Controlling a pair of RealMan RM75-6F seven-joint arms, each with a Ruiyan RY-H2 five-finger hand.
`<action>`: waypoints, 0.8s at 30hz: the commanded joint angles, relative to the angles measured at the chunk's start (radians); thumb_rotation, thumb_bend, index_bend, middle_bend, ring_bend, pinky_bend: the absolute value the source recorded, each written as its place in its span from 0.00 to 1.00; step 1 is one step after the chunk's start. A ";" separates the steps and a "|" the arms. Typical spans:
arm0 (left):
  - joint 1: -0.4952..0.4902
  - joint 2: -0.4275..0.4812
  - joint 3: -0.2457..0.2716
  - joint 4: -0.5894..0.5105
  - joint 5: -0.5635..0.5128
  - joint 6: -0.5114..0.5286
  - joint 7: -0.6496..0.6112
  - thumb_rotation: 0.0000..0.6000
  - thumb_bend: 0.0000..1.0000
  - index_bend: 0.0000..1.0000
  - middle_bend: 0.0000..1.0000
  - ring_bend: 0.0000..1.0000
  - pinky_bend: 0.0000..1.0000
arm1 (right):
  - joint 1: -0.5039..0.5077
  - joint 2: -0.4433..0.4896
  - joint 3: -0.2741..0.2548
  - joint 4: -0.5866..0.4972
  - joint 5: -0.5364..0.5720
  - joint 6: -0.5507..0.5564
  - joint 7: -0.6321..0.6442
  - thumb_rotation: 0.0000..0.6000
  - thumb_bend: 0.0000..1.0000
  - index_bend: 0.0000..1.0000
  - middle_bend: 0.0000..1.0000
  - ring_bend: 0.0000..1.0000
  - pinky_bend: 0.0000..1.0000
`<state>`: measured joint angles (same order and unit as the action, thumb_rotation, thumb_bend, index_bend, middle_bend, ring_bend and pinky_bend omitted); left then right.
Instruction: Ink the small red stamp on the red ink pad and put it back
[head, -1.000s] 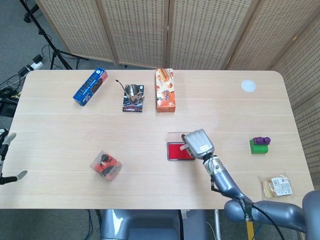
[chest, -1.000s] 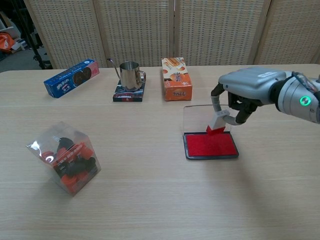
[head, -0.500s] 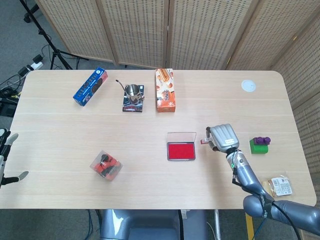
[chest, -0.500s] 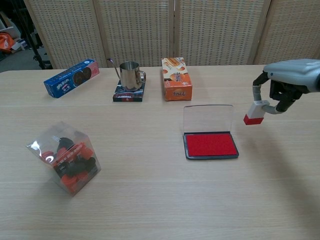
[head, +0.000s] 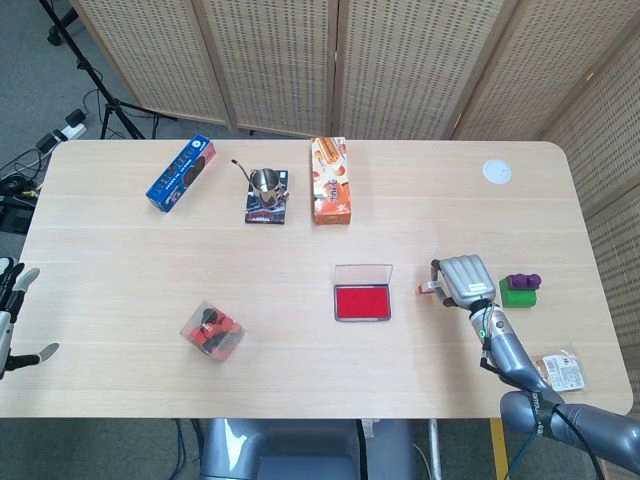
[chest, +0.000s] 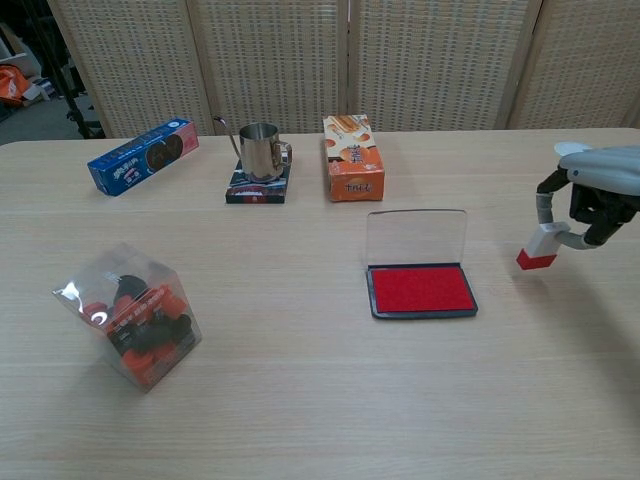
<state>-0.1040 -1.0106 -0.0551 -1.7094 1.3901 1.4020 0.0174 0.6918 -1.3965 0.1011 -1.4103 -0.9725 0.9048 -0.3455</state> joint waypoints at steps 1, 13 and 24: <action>0.000 -0.001 0.000 -0.001 0.000 -0.001 0.002 1.00 0.00 0.00 0.00 0.00 0.00 | -0.004 -0.009 -0.003 0.019 0.000 -0.011 0.010 1.00 0.61 0.57 0.95 0.97 1.00; 0.000 -0.001 0.001 -0.003 0.001 0.001 0.004 1.00 0.00 0.00 0.00 0.00 0.00 | -0.008 -0.030 -0.004 0.055 -0.017 -0.028 0.020 1.00 0.52 0.56 0.95 0.97 1.00; 0.001 -0.002 0.004 0.000 0.011 0.006 0.004 1.00 0.00 0.00 0.00 0.00 0.00 | -0.014 -0.030 -0.006 0.062 -0.024 -0.036 0.019 1.00 0.46 0.51 0.95 0.97 1.00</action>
<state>-0.1028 -1.0126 -0.0512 -1.7097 1.4012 1.4081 0.0216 0.6784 -1.4264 0.0949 -1.3479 -0.9970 0.8689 -0.3266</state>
